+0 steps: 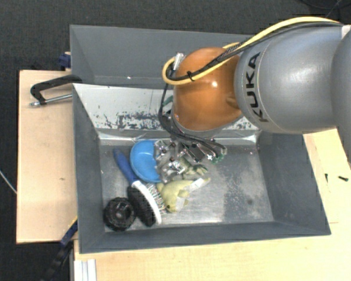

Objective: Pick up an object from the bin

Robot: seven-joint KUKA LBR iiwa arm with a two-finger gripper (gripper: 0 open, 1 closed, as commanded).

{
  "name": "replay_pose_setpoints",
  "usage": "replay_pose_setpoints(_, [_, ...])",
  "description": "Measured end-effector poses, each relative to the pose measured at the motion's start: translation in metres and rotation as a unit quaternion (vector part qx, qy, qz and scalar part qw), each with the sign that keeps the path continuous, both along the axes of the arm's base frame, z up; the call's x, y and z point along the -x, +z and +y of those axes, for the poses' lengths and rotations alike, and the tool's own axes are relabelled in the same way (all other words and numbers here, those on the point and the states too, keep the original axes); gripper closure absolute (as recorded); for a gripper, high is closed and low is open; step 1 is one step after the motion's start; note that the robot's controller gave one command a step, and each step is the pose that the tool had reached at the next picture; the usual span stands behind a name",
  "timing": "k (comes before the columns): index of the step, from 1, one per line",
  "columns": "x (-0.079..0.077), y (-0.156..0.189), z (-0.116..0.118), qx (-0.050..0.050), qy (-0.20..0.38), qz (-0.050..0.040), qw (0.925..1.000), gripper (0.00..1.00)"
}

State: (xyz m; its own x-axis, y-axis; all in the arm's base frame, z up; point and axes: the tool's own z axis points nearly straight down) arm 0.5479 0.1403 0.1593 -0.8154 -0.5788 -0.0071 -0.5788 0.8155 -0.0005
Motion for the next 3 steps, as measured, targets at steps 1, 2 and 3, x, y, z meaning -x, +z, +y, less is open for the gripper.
replay_pose_setpoints(1, [0.0000, 0.0000, 0.0000, 0.000, 0.000, 0.0000, 1.0000, 1.00])
replay_pose_setpoints(2, [0.0000, 0.0000, 0.0000, 0.000, 0.000, 0.0000, 1.0000, 1.00])
replay_pose_setpoints(3, [0.0000, 0.0000, 0.0000, 0.000, 0.000, 0.0000, 1.0000, 1.00])
